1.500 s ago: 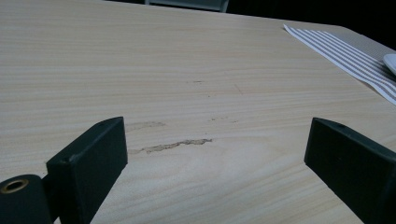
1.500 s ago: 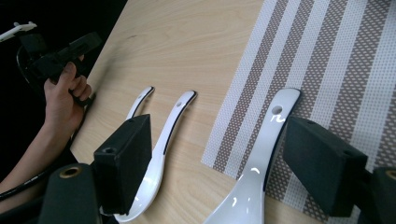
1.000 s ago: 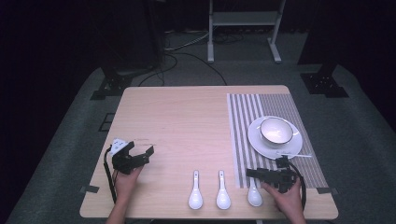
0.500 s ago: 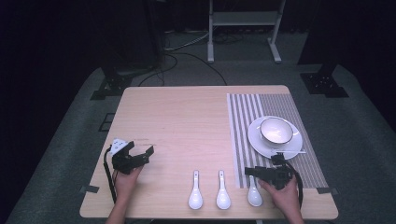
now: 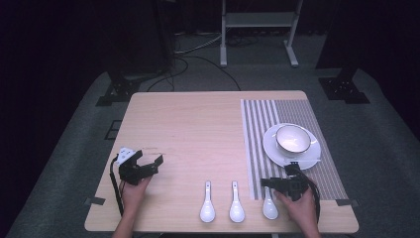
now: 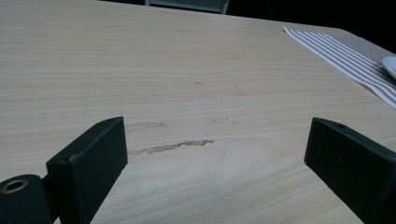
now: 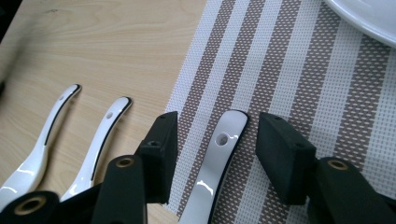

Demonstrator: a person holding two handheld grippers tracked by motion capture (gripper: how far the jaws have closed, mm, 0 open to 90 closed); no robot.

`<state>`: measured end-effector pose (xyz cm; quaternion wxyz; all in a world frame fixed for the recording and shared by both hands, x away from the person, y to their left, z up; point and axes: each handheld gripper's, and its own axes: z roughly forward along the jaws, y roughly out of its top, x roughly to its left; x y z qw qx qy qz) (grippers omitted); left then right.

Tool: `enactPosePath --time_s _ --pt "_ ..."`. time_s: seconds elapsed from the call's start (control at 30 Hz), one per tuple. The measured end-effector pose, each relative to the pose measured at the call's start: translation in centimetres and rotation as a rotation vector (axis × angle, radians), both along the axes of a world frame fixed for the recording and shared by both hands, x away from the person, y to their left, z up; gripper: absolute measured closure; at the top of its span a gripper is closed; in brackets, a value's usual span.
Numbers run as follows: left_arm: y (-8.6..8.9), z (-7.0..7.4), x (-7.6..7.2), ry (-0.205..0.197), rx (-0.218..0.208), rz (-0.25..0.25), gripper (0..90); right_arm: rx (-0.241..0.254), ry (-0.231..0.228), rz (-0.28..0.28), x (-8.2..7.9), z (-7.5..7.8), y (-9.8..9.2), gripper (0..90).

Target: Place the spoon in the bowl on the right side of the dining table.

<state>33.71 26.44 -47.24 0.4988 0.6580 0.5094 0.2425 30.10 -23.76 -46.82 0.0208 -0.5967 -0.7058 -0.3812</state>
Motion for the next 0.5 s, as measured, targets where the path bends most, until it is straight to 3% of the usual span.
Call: enactPosePath --time_s 0.13,0.37,0.5 --pt "0.0 0.0 0.0 0.0 -0.001 0.0 4.7 -0.035 -0.001 0.0 0.0 0.2 0.3 52.0" --pt "0.0 0.0 0.0 -0.001 -0.001 -0.001 4.7 -0.149 -0.034 0.01 -0.2 0.5 1.1 61.0" --pt "0.0 0.0 0.0 -0.001 0.0 0.0 4.7 -0.181 -0.043 0.015 -0.3 0.5 1.4 63.7"
